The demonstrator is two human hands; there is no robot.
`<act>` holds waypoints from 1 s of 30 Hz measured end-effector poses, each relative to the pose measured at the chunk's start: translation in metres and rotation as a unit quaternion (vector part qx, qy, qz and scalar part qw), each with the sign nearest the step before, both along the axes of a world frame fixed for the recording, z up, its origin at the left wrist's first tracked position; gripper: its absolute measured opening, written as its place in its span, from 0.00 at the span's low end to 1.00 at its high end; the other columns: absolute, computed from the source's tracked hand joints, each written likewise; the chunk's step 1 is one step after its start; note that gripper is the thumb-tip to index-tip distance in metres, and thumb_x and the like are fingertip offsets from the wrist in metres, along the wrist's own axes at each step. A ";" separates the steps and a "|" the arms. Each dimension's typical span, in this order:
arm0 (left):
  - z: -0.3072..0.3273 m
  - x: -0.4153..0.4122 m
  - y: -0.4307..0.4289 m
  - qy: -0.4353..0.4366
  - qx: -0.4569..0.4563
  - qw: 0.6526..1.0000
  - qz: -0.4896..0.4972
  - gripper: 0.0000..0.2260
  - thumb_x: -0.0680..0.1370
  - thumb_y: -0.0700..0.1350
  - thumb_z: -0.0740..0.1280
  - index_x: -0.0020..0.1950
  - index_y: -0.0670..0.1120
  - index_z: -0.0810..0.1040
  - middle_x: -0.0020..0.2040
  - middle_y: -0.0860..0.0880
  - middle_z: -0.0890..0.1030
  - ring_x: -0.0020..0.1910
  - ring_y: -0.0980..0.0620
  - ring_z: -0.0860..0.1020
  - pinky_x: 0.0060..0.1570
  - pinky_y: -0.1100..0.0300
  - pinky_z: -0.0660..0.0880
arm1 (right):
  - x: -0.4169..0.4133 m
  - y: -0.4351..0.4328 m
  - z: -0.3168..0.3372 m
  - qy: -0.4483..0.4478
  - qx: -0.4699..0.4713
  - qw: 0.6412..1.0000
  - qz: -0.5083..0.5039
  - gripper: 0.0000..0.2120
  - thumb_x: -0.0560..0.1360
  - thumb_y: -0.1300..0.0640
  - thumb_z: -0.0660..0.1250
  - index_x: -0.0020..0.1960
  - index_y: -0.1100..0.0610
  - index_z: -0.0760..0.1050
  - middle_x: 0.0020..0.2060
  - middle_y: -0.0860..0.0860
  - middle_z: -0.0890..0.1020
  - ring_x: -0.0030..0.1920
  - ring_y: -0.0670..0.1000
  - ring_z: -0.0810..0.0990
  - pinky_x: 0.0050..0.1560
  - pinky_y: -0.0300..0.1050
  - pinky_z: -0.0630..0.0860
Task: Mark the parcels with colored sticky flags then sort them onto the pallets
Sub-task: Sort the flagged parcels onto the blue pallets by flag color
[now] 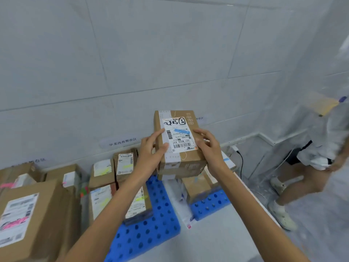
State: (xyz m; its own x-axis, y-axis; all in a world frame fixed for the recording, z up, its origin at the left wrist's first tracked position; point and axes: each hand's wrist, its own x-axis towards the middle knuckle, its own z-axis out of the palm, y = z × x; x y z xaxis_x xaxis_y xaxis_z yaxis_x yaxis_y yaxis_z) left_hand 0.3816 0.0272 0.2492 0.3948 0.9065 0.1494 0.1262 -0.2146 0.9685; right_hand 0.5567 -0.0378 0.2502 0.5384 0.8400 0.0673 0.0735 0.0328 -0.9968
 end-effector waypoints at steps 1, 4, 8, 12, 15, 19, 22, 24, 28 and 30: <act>0.002 0.015 0.001 -0.006 -0.006 1.000 -0.005 0.19 0.79 0.45 0.64 0.67 0.60 0.69 0.58 0.54 0.67 0.53 0.61 0.74 0.46 0.69 0.78 | 0.017 0.001 0.003 0.000 0.000 1.000 -0.001 0.13 0.76 0.60 0.64 0.52 0.43 0.78 0.53 0.51 0.78 0.53 0.54 0.78 0.50 0.53 0.77; 0.005 0.089 0.006 -0.025 -0.018 0.999 -0.030 0.20 0.79 0.45 0.65 0.67 0.62 0.69 0.63 0.52 0.67 0.58 0.57 0.75 0.51 0.64 0.78 | 0.097 0.007 0.013 0.006 -0.006 1.000 0.003 0.12 0.77 0.60 0.63 0.55 0.46 0.78 0.52 0.51 0.80 0.52 0.54 0.79 0.45 0.51 0.78; 0.004 0.178 0.021 0.008 -0.022 0.999 -0.032 0.20 0.80 0.42 0.62 0.70 0.54 0.65 0.68 0.51 0.67 0.60 0.56 0.72 0.49 0.68 0.78 | 0.188 0.023 0.013 -0.009 -0.033 0.999 0.012 0.13 0.78 0.61 0.62 0.58 0.48 0.77 0.53 0.51 0.79 0.50 0.51 0.79 0.36 0.37 0.77; -0.009 0.240 0.052 0.090 -0.030 0.995 -0.024 0.21 0.80 0.42 0.61 0.72 0.50 0.61 0.68 0.48 0.71 0.52 0.56 0.75 0.38 0.73 0.76 | 0.244 0.059 -0.003 -0.030 -0.061 0.997 0.042 0.12 0.78 0.62 0.61 0.57 0.49 0.76 0.54 0.50 0.78 0.49 0.48 0.78 0.37 0.35 0.77; -0.026 0.266 0.080 0.189 -0.024 0.982 0.004 0.22 0.79 0.45 0.63 0.71 0.53 0.60 0.65 0.49 0.76 0.50 0.53 0.78 0.47 0.59 0.79 | 0.268 0.089 -0.027 -0.045 -0.086 0.994 0.052 0.11 0.79 0.61 0.61 0.56 0.48 0.77 0.57 0.51 0.78 0.51 0.49 0.78 0.37 0.37 0.76; -0.051 0.292 0.119 0.312 0.003 0.950 0.019 0.23 0.78 0.50 0.64 0.71 0.54 0.61 0.61 0.51 0.78 0.61 0.46 0.74 0.68 0.45 0.61 | 0.293 0.127 -0.057 -0.069 -0.111 0.990 0.057 0.12 0.79 0.60 0.60 0.59 0.51 0.76 0.58 0.51 0.77 0.47 0.45 0.78 0.35 0.33 0.74; -0.066 0.299 0.141 0.355 0.003 0.935 0.010 0.22 0.77 0.50 0.64 0.70 0.52 0.64 0.58 0.49 0.78 0.63 0.45 0.72 0.67 0.46 0.63 | 0.309 0.153 -0.076 -0.077 -0.128 0.987 0.053 0.14 0.79 0.64 0.59 0.61 0.53 0.75 0.59 0.51 0.77 0.47 0.47 0.78 0.38 0.37 0.77; -0.075 0.297 0.151 0.334 -0.018 0.942 0.001 0.20 0.78 0.47 0.65 0.69 0.50 0.67 0.57 0.49 0.78 0.58 0.48 0.74 0.62 0.51 0.69 | 0.314 0.166 -0.090 -0.080 -0.144 0.984 0.065 0.14 0.79 0.65 0.59 0.62 0.55 0.75 0.60 0.53 0.77 0.49 0.50 0.78 0.41 0.39 0.78; -0.094 0.288 0.168 0.369 0.006 0.930 0.000 0.14 0.77 0.45 0.64 0.63 0.49 0.72 0.55 0.49 0.81 0.55 0.48 0.77 0.62 0.45 0.70 | 0.313 0.181 -0.120 -0.092 -0.163 0.977 0.103 0.14 0.79 0.62 0.59 0.62 0.54 0.76 0.61 0.53 0.77 0.52 0.49 0.76 0.42 0.33 0.75; -0.099 0.284 0.171 0.395 0.030 0.918 -0.010 0.12 0.78 0.45 0.63 0.61 0.48 0.73 0.53 0.48 0.81 0.52 0.48 0.77 0.59 0.46 0.71 | 0.310 0.183 -0.129 -0.119 -0.153 0.974 0.116 0.16 0.80 0.65 0.57 0.65 0.55 0.74 0.63 0.54 0.74 0.57 0.48 0.74 0.51 0.36 0.74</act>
